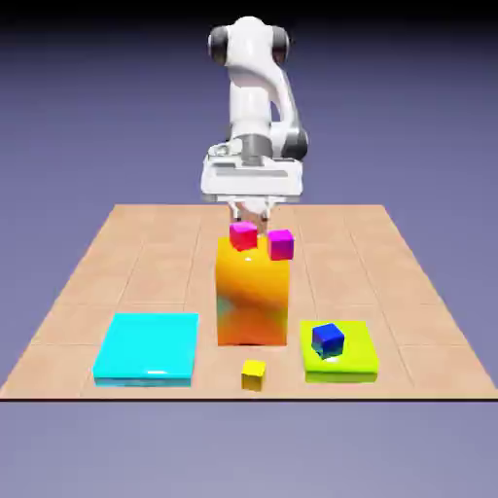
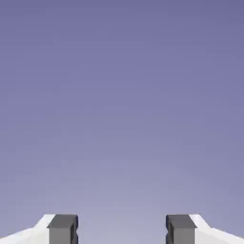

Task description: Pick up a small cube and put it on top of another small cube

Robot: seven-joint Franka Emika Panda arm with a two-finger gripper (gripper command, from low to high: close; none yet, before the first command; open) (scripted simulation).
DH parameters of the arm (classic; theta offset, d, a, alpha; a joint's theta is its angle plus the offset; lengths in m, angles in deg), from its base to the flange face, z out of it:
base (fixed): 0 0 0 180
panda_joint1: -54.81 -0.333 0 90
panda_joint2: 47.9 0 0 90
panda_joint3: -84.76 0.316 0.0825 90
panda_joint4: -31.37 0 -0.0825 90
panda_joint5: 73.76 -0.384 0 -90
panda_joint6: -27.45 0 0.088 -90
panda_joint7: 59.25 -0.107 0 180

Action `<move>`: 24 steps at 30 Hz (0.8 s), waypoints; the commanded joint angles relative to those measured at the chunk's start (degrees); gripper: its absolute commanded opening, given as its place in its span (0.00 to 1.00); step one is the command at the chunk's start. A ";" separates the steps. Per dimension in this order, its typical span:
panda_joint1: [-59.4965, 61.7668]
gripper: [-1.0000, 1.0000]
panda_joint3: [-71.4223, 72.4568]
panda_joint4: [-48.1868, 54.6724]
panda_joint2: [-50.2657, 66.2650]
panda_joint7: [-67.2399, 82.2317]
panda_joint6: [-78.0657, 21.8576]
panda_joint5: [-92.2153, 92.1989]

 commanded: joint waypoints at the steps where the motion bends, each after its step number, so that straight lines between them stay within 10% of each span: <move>1: 0.12 0.50 0.04 1.90 2.08 -0.29 -2.20 -0.18; 24: 2.82 0.50 0.87 45.59 49.84 -7.02 -52.73 -4.34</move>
